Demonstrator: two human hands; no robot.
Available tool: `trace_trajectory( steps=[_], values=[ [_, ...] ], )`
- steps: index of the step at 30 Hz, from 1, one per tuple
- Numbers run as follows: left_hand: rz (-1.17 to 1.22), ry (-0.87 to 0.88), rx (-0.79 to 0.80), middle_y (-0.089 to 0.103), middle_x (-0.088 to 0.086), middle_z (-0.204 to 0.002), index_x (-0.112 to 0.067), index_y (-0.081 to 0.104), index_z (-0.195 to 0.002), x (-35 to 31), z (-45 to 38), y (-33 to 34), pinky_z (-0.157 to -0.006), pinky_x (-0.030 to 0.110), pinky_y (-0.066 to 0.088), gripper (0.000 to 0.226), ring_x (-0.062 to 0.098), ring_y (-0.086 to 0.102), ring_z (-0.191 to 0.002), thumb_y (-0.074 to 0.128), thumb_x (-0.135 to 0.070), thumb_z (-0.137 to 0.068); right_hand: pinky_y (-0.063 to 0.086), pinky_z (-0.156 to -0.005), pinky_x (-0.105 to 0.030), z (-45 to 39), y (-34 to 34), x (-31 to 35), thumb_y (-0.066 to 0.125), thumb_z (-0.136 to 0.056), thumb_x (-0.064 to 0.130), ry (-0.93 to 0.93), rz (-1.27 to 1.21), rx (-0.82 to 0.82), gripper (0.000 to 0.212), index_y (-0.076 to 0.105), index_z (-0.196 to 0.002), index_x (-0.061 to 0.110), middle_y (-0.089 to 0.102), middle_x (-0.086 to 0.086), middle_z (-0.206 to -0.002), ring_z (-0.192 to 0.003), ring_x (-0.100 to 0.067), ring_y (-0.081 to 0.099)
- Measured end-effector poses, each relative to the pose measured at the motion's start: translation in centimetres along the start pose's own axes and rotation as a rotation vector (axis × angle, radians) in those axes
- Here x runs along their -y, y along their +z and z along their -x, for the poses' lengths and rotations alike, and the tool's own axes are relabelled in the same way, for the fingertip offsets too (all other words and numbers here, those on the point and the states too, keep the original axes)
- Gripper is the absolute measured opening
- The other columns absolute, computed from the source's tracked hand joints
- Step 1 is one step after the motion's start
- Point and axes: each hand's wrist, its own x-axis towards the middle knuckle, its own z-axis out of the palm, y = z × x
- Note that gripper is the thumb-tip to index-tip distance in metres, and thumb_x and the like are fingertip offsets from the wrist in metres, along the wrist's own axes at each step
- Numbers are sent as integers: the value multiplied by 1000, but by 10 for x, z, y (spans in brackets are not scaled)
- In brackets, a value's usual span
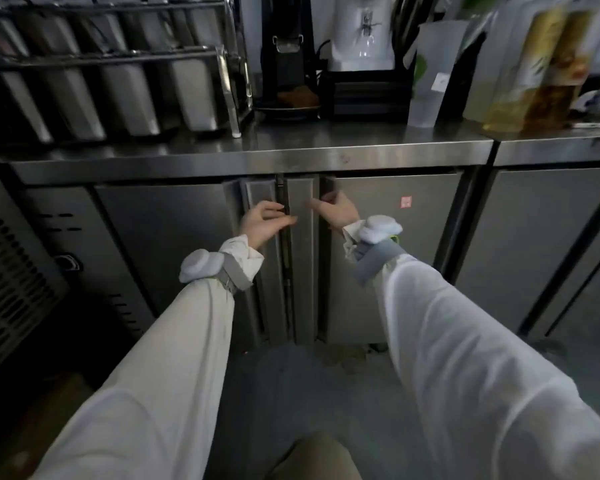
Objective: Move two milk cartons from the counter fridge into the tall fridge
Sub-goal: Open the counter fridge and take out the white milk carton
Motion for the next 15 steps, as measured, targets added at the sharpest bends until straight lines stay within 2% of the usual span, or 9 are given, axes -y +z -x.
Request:
trace_trajectory(
  steps=[3,7,10,13,15],
  values=[
    [38,10,-75,69,15,-113,-13,62,-108,8,-7,5,-93,32,53,46,25,66,-107,89,-11,-71,44,-98,-36,2,17,5,75,-79,32,-36,30,-38,62,48,-126,1,56,-17,-127,-118,-31,55],
    [36,15,-97,69,10,-103,-20,62,-100,20,-17,4,-97,39,54,55,27,68,-104,93,-17,-54,44,-102,-44,-2,34,10,78,-74,24,-56,30,0,69,41,-127,-2,52,-19,-130,-120,-34,53],
    [58,27,-73,69,12,-106,-14,63,-105,24,-15,-4,-100,41,54,46,28,67,-107,88,-4,-69,44,-102,-43,-4,40,14,78,-75,22,-62,49,-14,70,40,-129,-2,48,-20,-132,-121,-35,51],
    [61,32,-59,68,9,-109,-13,63,-110,30,-9,-10,-100,37,53,46,25,66,-109,86,-3,-71,42,-102,-39,-3,40,12,77,-75,21,-63,57,-9,71,39,-131,-2,46,-20,-134,-122,-34,49],
    [45,19,-66,68,8,-111,-11,63,-117,31,-7,-13,-102,37,51,51,25,65,-112,86,-6,-71,41,-103,-38,-2,35,13,71,-80,17,-52,69,0,64,39,-132,-2,47,-20,-136,-123,-34,48]
  ],
)
